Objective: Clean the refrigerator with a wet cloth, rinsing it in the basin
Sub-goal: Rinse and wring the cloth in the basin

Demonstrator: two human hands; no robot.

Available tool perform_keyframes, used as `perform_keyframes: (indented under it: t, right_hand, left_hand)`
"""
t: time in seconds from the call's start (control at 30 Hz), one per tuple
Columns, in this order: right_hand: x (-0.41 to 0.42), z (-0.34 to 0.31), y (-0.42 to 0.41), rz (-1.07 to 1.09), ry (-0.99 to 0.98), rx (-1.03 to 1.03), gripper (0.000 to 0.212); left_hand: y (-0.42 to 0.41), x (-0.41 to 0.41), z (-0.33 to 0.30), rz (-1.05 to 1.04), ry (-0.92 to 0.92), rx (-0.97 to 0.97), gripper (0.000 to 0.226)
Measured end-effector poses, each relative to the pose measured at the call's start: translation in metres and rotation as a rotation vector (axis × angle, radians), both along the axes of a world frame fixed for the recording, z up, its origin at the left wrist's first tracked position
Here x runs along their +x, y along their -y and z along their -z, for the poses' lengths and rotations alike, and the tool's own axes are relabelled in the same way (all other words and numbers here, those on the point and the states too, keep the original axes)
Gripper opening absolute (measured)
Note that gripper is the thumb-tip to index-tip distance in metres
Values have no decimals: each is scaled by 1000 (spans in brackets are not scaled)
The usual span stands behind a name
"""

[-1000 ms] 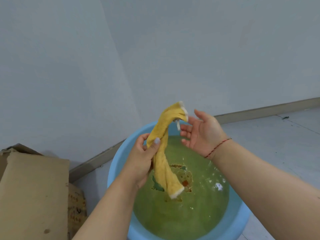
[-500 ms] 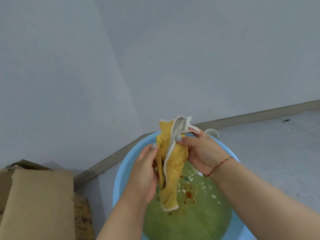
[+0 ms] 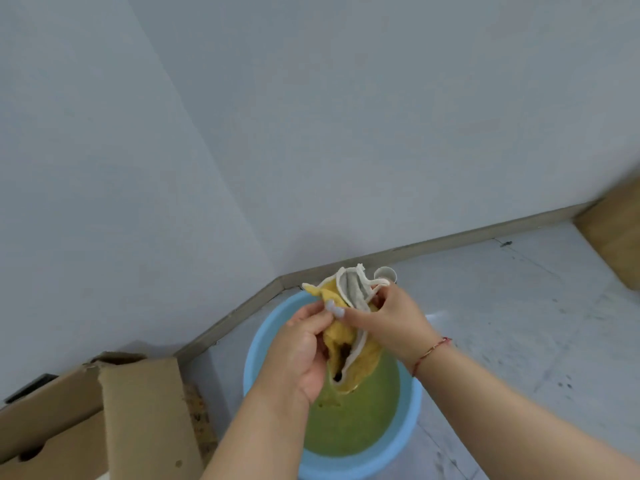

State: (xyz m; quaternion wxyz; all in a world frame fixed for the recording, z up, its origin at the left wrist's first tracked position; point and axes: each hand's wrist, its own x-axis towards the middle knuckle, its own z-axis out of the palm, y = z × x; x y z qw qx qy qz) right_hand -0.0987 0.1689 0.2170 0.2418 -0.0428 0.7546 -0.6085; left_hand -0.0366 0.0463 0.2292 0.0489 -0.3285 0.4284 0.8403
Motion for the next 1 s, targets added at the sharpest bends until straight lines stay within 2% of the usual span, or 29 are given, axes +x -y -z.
perform_keyframes:
  t: [0.1,0.2,0.33,0.4,0.5,0.53,0.67,0.8,0.83,0.87,0.9,0.97,1.0]
  right_hand:
    - [-7,-47,-38,73,35,64,20]
    - [-15,-95,-77,282,126,-46,10]
    - [-23,-161,-125,400,174,-175,15]
    - [-23,-192,-148,387,152,-242,11]
    - [-22,-226,-180,358,114,-251,43]
    - [-22,-234,-189,385,74,-244,46]
    - [-15,-275,-230,459,100,-390,35]
    - [1,-328,-271,387,198,-859,42]
    - [9,-344,-276,430,240,-921,41]
    - [15,-351,-277,495,293,-894,32]
    - [31,-353,-280,573,299,-836,17]
    - [60,-353,-272,689,230,-836,29]
    - [71,-355,-266,717,243,-892,37]
  left_hand:
    - [-20,2,-56,1,-11,-113,8]
    - [-35,1,-100,52,-36,-382,6]
    - [-71,-11,-164,202,-107,-738,12]
    - [-94,-17,-201,228,-164,-827,10]
    - [-128,-27,-252,272,-258,-842,7]
    - [-138,-29,-267,291,-289,-821,7]
    - [-168,-32,-309,350,-323,-532,18]
    - [-189,-30,-344,492,-367,-258,42]
    - [-197,-30,-357,551,-385,-202,44]
    - [-205,-31,-369,596,-397,-150,45]
    - [-214,-31,-381,636,-404,-132,45]
    - [-229,-32,-402,695,-420,-205,40]
    - [-234,-31,-408,713,-435,-311,34]
